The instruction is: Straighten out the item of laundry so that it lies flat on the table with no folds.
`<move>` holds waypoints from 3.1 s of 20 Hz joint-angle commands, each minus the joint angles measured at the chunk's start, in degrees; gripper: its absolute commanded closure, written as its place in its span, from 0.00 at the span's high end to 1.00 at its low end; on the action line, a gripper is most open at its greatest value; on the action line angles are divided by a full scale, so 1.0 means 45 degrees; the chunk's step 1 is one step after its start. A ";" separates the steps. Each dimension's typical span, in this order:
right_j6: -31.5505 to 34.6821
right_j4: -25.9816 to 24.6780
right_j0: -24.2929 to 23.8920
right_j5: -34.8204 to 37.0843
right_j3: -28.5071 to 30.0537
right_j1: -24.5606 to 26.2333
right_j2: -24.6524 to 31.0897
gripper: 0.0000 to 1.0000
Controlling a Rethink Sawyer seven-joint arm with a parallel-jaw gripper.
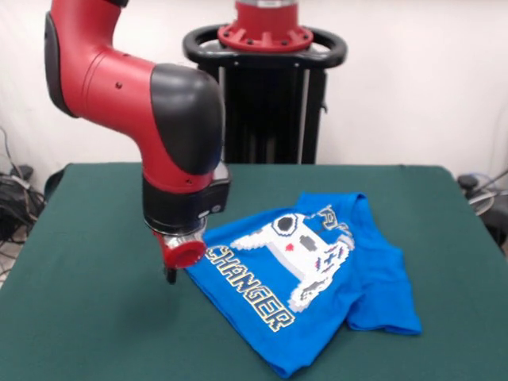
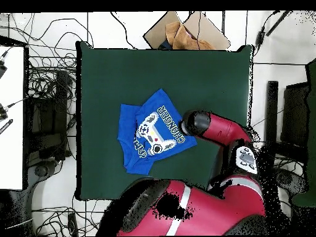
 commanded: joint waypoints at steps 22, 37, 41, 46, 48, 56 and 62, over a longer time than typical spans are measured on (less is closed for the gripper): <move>0.0208 -0.1048 0.1426 0.0384 0.2119 0.0267 0.1433 0.00; 0.1944 -0.1151 0.3089 -0.0103 -0.1659 0.3038 -0.1461 0.00; 0.2236 -0.1239 0.3611 -0.0157 -0.1734 0.3114 -0.2147 0.00; 0.1807 -0.1096 0.3406 -0.0348 -0.1417 0.2913 -0.2054 0.00; 0.2064 -0.1250 0.3787 -0.0358 -0.1619 0.3093 -0.2621 0.00; 0.2080 -0.1538 0.3494 -0.1359 -0.2053 0.3747 -0.3365 0.00; 0.2696 -0.0702 0.3598 -0.0817 -0.2801 0.4375 -0.3479 0.00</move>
